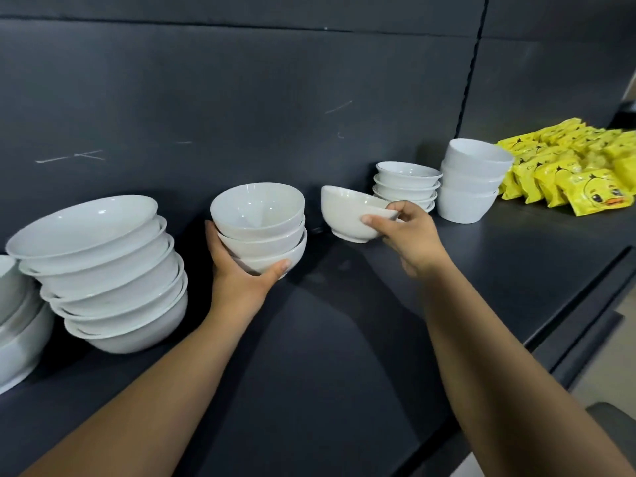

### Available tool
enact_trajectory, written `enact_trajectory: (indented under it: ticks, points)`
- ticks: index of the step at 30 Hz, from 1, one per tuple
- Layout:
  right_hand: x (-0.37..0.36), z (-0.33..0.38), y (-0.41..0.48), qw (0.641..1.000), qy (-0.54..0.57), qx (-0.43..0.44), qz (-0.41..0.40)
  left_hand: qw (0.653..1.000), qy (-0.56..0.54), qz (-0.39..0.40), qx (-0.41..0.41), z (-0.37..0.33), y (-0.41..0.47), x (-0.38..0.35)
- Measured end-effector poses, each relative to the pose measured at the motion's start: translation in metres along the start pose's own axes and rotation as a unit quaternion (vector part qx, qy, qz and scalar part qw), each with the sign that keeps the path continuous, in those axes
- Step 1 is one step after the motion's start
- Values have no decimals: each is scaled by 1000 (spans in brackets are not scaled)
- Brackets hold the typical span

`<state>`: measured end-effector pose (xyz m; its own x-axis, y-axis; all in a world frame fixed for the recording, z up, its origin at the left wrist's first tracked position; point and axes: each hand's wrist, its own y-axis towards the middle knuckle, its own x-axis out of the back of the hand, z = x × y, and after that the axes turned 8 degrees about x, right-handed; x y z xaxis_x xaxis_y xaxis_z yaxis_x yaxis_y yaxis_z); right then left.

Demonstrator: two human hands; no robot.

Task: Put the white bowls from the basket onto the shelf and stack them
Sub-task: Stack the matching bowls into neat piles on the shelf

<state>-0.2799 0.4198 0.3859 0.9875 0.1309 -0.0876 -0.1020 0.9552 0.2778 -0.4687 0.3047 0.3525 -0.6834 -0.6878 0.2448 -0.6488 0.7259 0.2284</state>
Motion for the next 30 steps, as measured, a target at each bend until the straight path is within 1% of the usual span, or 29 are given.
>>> enact_trajectory:
  ticks: [2, 3, 6, 9, 11, 14, 17, 19, 22, 23, 26, 28, 30]
  points:
    - [5, 23, -15, 997, 71, 6, 6, 1000, 12, 10, 7, -4, -9, 4]
    - [8, 34, -22, 996, 89, 11, 17, 1000, 22, 13, 3, -6, -15, 7]
    - [9, 72, -43, 993, 95, 39, 65, 999, 18, 38, -29, -14, -31, 25]
    - [-7, 104, -62, 986, 97, 73, 113, 993, -59, 97, -36, -35, -49, 55]
    - [-27, 118, -75, 977, 131, 72, 155, 989, -109, 90, -33, -51, -61, 77]
    - [-59, 131, -95, 952, 183, 52, 242, 975, -201, 93, -23, -74, -69, 112]
    - [-94, 141, -116, 928, 194, 41, 314, 970, -203, 117, -65, -86, -75, 150]
    - [-116, 146, -128, 918, 180, 59, 348, 969, -218, 92, -72, -86, -78, 172]
    - [-154, 152, -144, 893, 178, 84, 404, 973, -212, 22, -86, -81, -85, 214]
    - [-166, 154, -148, 885, 181, 89, 420, 976, -202, 2, -86, -80, -88, 228]
    - [-219, 165, -170, 845, 202, 100, 485, 981, -161, -51, -96, -74, -102, 290]
    - [-246, 172, -183, 829, 216, 111, 503, 983, -133, -60, -109, -76, -109, 321]
    - [-284, 182, -202, 808, 233, 125, 526, 983, -87, -96, -131, -80, -120, 363]
